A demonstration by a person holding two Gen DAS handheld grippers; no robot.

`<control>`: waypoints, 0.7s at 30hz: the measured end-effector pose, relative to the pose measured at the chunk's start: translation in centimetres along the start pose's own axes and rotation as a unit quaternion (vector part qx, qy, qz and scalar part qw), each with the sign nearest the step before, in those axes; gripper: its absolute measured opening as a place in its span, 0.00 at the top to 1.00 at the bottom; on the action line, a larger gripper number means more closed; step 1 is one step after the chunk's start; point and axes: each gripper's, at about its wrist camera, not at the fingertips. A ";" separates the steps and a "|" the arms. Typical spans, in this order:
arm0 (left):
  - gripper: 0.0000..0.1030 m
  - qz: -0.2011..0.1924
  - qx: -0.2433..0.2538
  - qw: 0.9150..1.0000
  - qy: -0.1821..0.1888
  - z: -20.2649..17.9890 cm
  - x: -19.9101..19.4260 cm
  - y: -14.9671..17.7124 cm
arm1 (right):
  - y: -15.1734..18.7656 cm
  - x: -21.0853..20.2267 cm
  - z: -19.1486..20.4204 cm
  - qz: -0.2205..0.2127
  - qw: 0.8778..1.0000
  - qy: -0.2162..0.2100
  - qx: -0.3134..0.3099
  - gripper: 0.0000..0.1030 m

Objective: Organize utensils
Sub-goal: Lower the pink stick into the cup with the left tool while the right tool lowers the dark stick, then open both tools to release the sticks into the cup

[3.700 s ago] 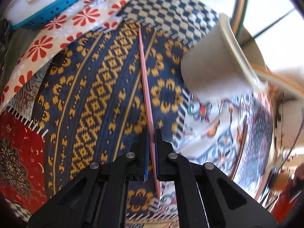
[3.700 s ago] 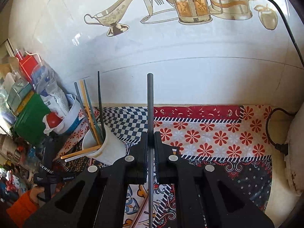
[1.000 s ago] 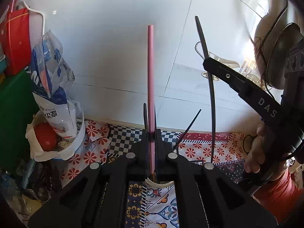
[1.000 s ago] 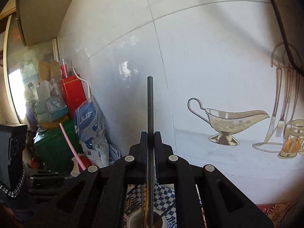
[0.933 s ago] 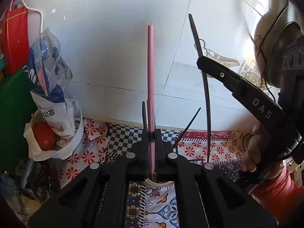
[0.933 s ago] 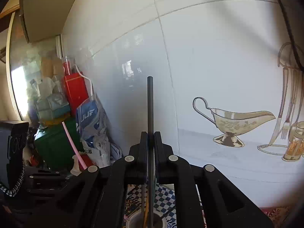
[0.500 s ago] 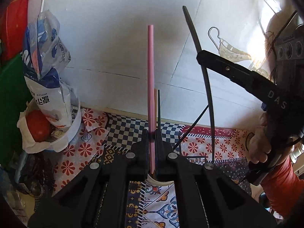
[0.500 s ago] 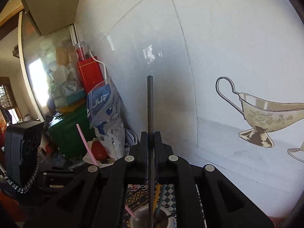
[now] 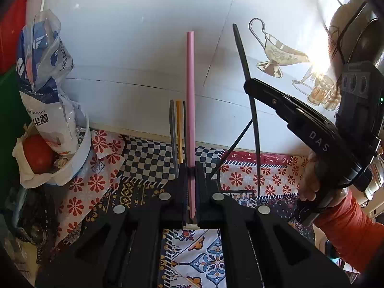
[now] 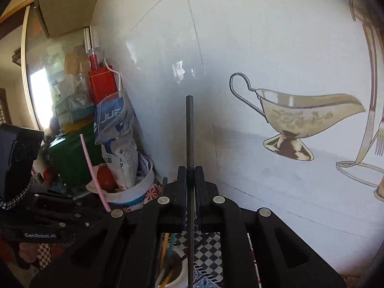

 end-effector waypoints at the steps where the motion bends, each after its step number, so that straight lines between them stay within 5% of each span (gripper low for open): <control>1: 0.96 0.002 0.000 1.000 -0.002 0.0 0.1 0.1 | 0.1 0.5 -0.2 -0.002 1.000 -0.007 0.004 0.95; 12: 0.96 0.024 -0.026 0.999 -0.013 2.0 1.3 0.1 | 1.0 4.3 0.4 -0.015 0.996 -0.089 0.007 0.95; 21: 0.96 0.042 -0.028 0.998 -0.022 2.1 3.3 0.0 | 2.6 5.7 0.5 -0.002 0.994 -0.106 -0.002 0.95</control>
Point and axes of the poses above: each gripper's, at about its wrist camera, not at the fingertips, and x roughly the way its jaws point, z to its left, y to its underside, and after that the axes turned 3 degrees about z, right-handed
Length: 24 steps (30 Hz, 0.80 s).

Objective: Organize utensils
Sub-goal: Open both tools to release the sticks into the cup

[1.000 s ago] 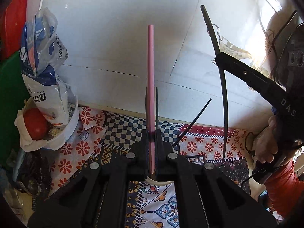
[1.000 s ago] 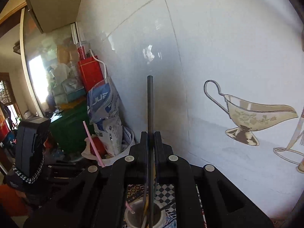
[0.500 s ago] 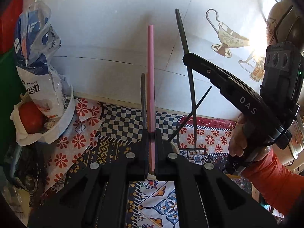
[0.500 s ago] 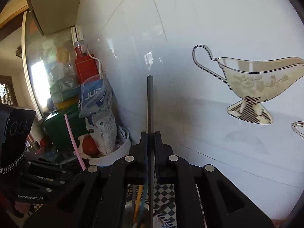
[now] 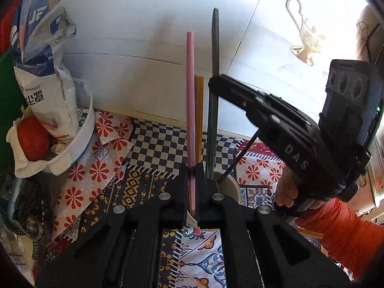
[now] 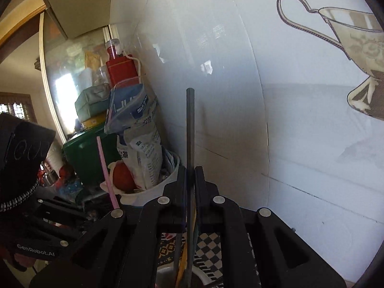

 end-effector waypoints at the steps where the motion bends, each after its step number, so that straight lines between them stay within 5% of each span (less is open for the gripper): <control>1: 0.96 0.002 0.001 1.000 0.000 -0.1 0.2 0.0 | 0.3 -0.1 -0.1 0.005 1.000 0.000 0.000 0.95; 17: 0.96 0.010 0.016 1.000 -0.015 -1.5 0.8 0.2 | 1.1 -1.6 -0.3 0.136 0.990 0.025 0.019 0.94; 24: 0.92 0.006 0.027 0.999 -0.023 -2.0 -1.5 0.8 | 0.8 -4.3 0.8 0.146 0.987 0.065 0.020 0.94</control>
Point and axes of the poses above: each gripper's, at about its wrist camera, not at the fingertips, and x roughly the way its jaws point, z to its left, y to its underside, and after that the axes turned 3 degrees about z, right-handed
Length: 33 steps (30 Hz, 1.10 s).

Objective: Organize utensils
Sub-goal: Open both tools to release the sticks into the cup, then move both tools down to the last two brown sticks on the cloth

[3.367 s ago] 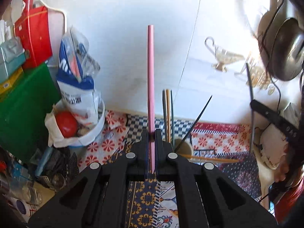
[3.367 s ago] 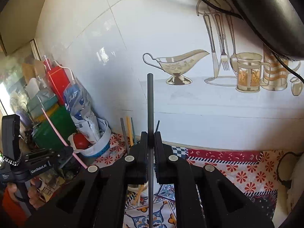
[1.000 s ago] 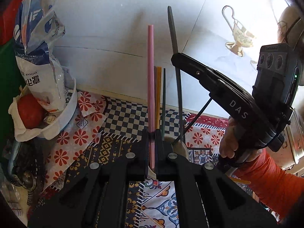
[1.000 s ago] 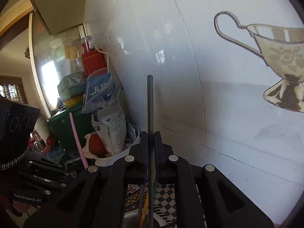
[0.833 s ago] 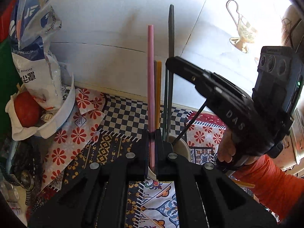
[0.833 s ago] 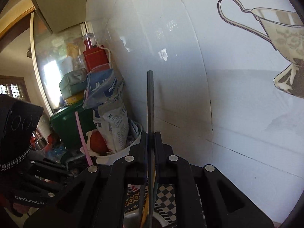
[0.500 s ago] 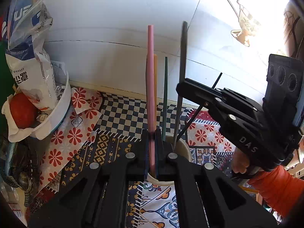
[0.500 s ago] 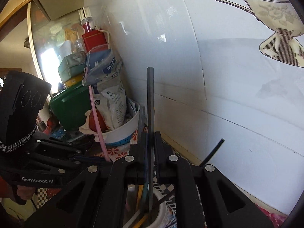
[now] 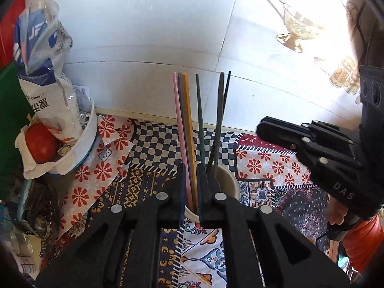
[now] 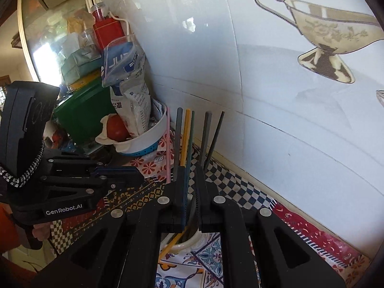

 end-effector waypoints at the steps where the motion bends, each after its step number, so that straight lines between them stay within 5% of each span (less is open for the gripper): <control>1: 0.91 -0.003 0.003 1.000 -0.001 -0.1 -0.5 0.2 | 0.1 -0.6 0.1 -0.001 1.000 0.007 0.003 0.94; 3: 0.87 -0.012 0.008 1.000 -0.003 -0.3 -1.6 0.6 | 0.2 -2.0 0.5 -0.005 1.000 0.022 0.007 0.94; 8: 0.59 -0.048 0.009 0.999 -0.015 -0.8 -4.7 2.1 | 1.3 -5.5 1.4 -0.019 0.997 0.068 0.025 0.81; 12: 0.53 -0.060 0.013 0.998 -0.018 -0.9 -6.3 3.4 | 3.3 -7.8 2.4 -0.024 0.992 0.112 0.047 0.67; 18: 0.47 -0.055 0.041 0.997 -0.019 -1.4 -7.0 5.7 | 6.9 -9.9 3.7 -0.011 0.985 0.150 0.089 0.59; 23: 0.44 -0.028 0.061 0.998 -0.011 -1.9 -5.8 8.1 | 10.4 -10.2 4.0 0.012 0.974 0.181 0.133 0.54; 33: 0.44 0.081 0.105 0.991 -0.001 -3.4 0.5 14.1 | 19.3 -5.2 4.2 0.125 0.949 0.209 0.202 0.54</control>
Point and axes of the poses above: each gripper's, at about its wrist camera, not at the fingertips, and x roughly the way its jaws point, z to its left, y to its underside, and after that the axes turned 3 degrees about z, right-handed
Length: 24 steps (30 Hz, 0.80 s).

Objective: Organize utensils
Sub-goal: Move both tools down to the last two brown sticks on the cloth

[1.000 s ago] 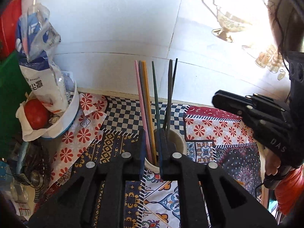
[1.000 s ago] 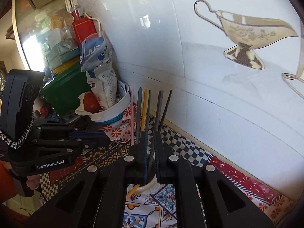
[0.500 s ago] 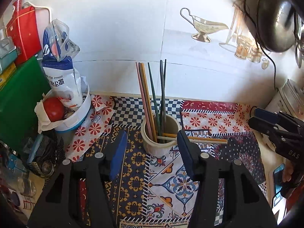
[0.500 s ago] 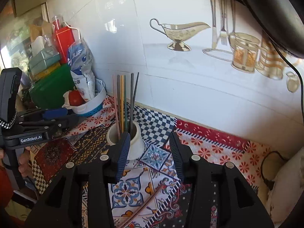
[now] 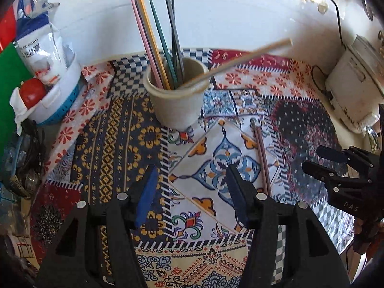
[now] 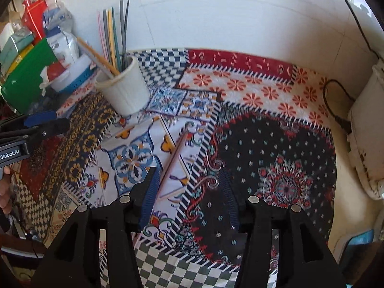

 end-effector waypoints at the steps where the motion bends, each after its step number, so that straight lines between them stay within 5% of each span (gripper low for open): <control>1: 0.44 0.010 0.005 1.000 0.001 -0.3 0.7 0.6 | 0.8 0.6 0.1 0.011 1.000 -0.002 0.003 0.54; 7: 0.44 0.043 0.009 0.999 0.008 -0.9 2.8 3.1 | 3.7 3.9 1.8 0.055 0.998 -0.005 -0.003 0.54; 15: 0.44 0.060 0.015 0.998 0.028 -1.6 3.7 3.6 | 4.7 5.1 3.1 0.052 0.998 0.004 -0.021 0.68; 24: 0.65 0.092 0.041 0.990 0.095 -5.5 6.3 2.5 | 4.7 4.6 -0.6 0.055 0.998 0.018 0.028 0.89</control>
Point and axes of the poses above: each gripper's, at about its wrist camera, not at the fingertips, and x roughly the way its jaws point, z to its left, y to its underside, and after that the axes turned 3 degrees about z, right-handed
